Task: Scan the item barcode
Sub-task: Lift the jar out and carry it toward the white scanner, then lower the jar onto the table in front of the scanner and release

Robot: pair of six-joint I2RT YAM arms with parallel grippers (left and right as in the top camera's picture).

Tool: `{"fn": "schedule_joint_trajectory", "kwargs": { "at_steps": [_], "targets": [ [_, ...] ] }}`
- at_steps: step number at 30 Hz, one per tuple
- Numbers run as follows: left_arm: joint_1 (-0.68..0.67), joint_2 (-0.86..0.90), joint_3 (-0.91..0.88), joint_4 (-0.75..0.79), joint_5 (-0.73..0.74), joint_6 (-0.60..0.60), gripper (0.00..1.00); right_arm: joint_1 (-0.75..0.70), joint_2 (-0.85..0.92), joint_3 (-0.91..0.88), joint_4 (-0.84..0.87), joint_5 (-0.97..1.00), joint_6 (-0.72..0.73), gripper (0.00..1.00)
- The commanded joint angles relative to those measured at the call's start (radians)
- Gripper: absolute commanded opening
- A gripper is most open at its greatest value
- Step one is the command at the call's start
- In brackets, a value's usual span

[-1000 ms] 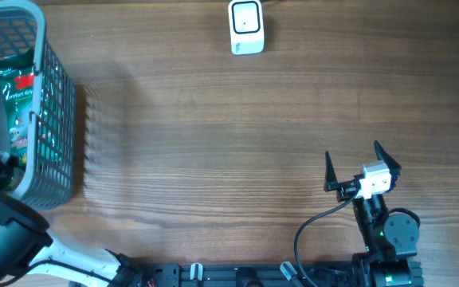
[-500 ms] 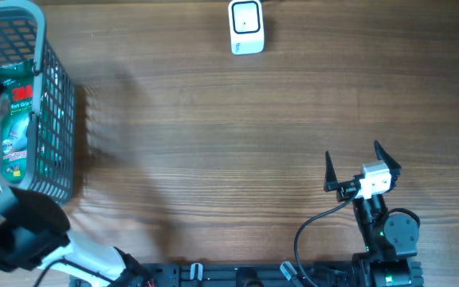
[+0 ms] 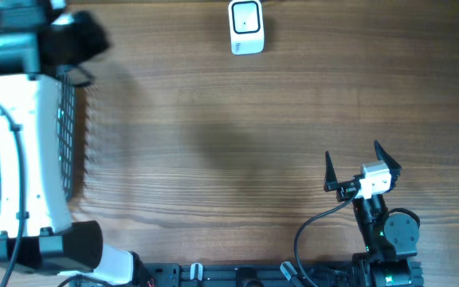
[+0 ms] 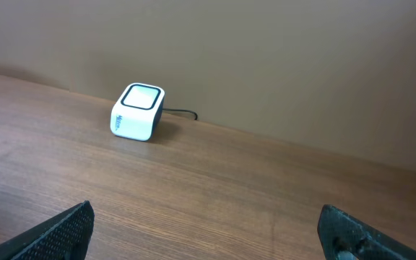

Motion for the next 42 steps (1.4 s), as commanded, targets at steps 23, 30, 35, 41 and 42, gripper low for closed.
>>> {"fn": "schedule_joint_trajectory", "kwargs": {
  "at_steps": [23,30,35,41,42],
  "targets": [
    [-0.464,0.538,-0.211,0.235,0.095,-0.039,0.62,0.005,-0.002,-0.002,0.002,0.010,-0.004,1.00],
    [-0.518,0.592,-0.223,0.355,0.095,-0.039,0.64,0.005,-0.002,-0.001,0.002,0.010,-0.004,1.00],
    [-0.533,0.623,-0.251,0.359,0.079,-0.038,0.71,0.005,-0.002,-0.002,0.002,0.010,-0.004,1.00],
    [-0.534,0.572,-0.228,0.324,0.013,-0.002,1.00,0.005,-0.002,-0.001,0.003,0.010,-0.004,1.00],
    [-0.534,0.548,-0.209,0.304,0.013,0.014,1.00,0.005,-0.002,-0.001,0.002,0.010,-0.004,1.00]
  ]
}}
